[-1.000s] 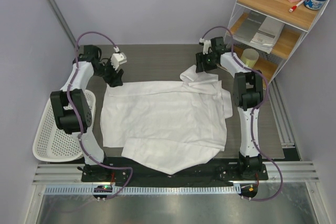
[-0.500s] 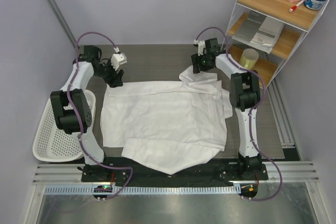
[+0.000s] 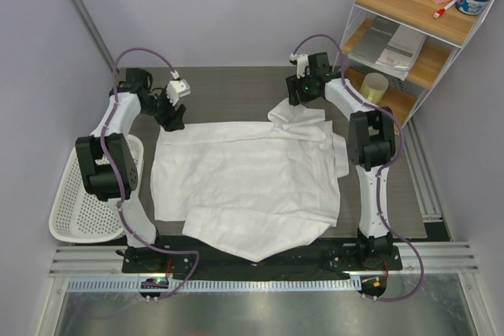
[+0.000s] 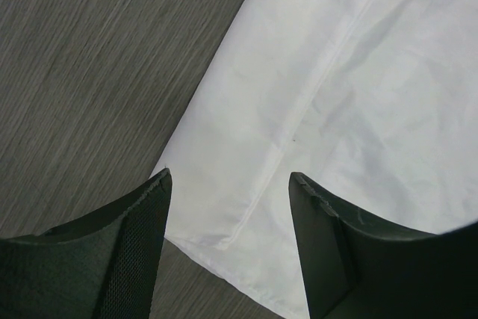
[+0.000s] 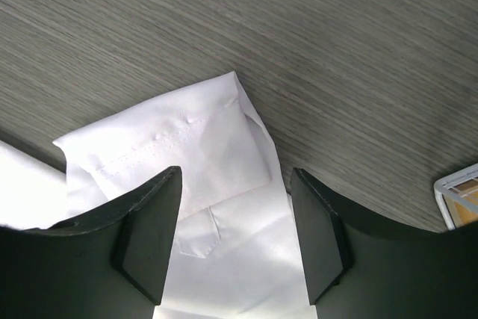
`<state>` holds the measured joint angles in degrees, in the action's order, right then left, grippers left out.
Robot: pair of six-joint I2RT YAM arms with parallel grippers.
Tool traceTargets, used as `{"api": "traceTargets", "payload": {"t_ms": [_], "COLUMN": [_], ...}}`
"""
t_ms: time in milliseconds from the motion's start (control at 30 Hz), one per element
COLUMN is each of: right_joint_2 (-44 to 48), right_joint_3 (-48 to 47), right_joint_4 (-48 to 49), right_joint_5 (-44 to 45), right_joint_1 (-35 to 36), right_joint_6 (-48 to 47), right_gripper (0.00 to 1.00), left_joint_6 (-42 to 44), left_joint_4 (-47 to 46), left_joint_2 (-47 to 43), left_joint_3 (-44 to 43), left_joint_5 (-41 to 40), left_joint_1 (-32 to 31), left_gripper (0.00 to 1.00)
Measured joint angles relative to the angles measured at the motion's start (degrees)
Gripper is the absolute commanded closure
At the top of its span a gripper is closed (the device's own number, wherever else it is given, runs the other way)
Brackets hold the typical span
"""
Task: Fold and stack the long sleeve shirts
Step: Fold the shirt
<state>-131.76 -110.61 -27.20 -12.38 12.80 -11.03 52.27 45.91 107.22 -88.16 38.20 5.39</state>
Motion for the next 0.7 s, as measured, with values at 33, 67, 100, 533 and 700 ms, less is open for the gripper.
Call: {"api": "traceTargets", "payload": {"t_ms": [33,67,100,533,700], "right_joint_2": [0.3,0.6,0.7,-1.1,-1.6], "right_joint_3": [0.0,0.0,0.0,0.7,3.1], "right_joint_4": [0.1,0.2,0.2,0.2,0.2], "right_joint_5": [-0.2,-0.4,-0.6,-1.6,-1.6], "right_joint_1": [0.0,0.0,0.0,1.0,1.0], "right_joint_6": [0.0,0.0,0.0,-0.6,-1.0], "right_gripper": [0.36,0.36,0.37,0.44,0.66], "left_joint_6": [0.0,0.0,0.0,0.1,0.2], "left_joint_4": [0.0,0.0,0.0,0.1,0.1], "left_joint_2": [0.0,0.0,0.0,0.0,0.0], "left_joint_3": [0.0,0.0,0.0,0.0,0.0], "left_joint_5": [0.0,0.0,0.0,0.0,-0.1], "left_joint_1": [0.0,0.0,0.0,0.0,0.0], "left_gripper": [0.35,0.35,0.35,0.34,0.34]}}
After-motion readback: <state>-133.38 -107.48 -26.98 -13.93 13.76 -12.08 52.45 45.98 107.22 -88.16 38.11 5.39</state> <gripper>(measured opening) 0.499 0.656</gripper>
